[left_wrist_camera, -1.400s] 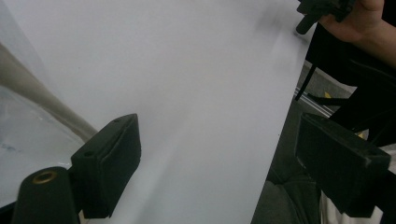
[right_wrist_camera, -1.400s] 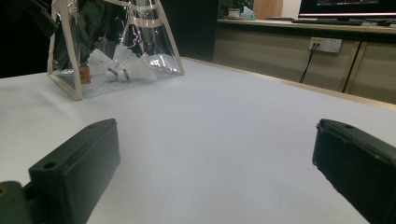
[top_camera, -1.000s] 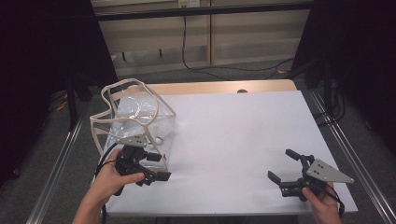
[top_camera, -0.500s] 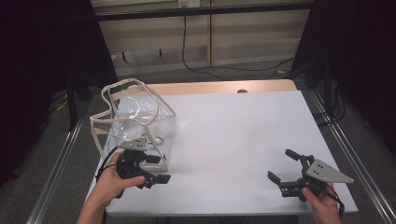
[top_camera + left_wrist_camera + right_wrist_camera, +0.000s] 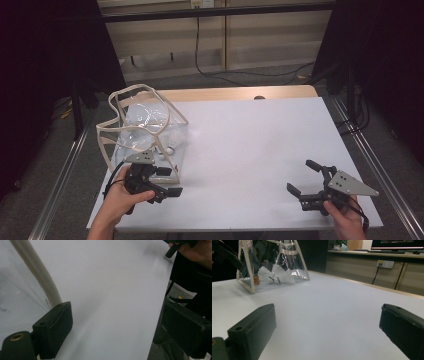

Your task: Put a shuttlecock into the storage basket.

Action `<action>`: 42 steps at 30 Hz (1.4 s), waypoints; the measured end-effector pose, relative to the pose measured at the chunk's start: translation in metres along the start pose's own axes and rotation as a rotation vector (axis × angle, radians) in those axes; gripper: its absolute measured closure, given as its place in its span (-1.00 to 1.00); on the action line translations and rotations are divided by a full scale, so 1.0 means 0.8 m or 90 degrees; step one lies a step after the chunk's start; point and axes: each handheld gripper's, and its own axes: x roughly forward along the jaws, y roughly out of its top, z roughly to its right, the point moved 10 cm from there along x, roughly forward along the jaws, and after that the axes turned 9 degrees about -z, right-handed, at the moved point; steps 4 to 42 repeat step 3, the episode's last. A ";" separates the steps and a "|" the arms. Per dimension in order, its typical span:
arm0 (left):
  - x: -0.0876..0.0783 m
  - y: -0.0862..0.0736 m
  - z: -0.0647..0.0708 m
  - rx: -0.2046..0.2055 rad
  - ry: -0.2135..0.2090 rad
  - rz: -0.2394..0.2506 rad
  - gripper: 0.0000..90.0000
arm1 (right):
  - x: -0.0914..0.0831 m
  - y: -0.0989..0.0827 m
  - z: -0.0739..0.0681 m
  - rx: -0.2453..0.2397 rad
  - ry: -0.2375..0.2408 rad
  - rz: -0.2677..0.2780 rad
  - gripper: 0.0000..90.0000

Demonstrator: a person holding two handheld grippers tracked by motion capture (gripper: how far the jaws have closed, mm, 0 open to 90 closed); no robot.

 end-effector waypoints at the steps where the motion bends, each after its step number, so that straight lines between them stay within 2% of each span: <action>1: 0.001 -0.002 -0.001 -0.001 0.001 -0.001 -0.76 | 0.000 0.000 0.000 0.001 0.000 -0.001 -0.98; 42: 0.003 -0.005 -0.002 0.000 0.005 -0.002 -0.76 | 0.000 0.000 0.000 0.001 0.000 0.000 -0.98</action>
